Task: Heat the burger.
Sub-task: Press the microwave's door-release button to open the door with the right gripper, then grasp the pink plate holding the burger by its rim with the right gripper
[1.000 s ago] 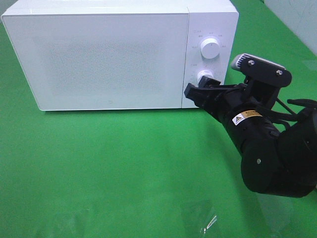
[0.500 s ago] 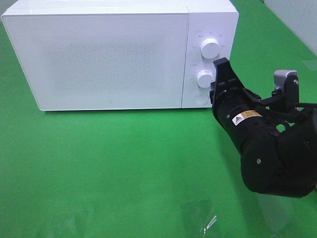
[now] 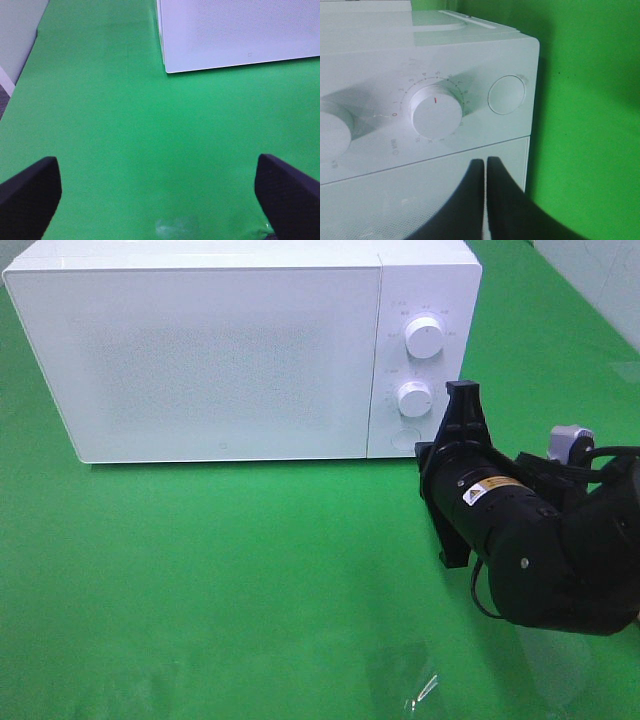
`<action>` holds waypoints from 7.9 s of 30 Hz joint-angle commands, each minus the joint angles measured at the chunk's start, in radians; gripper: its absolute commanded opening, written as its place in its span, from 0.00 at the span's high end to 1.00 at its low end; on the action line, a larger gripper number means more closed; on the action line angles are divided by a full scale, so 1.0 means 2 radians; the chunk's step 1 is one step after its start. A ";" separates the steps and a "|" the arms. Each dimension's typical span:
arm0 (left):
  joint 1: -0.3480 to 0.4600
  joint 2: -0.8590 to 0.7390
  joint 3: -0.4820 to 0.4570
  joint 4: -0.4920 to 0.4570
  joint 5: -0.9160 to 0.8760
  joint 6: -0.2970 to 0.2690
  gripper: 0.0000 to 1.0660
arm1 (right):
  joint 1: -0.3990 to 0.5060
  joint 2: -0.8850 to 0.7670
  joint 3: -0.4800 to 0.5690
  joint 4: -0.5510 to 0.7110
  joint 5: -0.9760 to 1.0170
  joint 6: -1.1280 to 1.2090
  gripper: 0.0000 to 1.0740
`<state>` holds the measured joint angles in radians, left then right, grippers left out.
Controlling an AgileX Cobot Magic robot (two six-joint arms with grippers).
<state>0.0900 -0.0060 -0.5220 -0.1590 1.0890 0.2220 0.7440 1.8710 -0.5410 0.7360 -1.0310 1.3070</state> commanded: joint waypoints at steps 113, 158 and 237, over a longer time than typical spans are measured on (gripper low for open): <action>-0.003 -0.008 0.001 -0.003 -0.007 -0.001 0.08 | -0.111 0.169 -0.202 -0.107 -0.097 0.042 1.00; -0.003 -0.008 0.001 -0.003 -0.007 -0.001 0.08 | -0.111 -0.110 -0.070 -0.222 0.426 -0.347 0.93; -0.003 -0.008 0.001 -0.003 -0.007 -0.001 0.08 | -0.346 -0.201 -0.134 -0.453 0.886 -0.680 0.19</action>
<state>0.0900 -0.0060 -0.5220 -0.1590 1.0890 0.2220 0.0580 1.4630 -0.8190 -0.1700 0.7630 -0.0390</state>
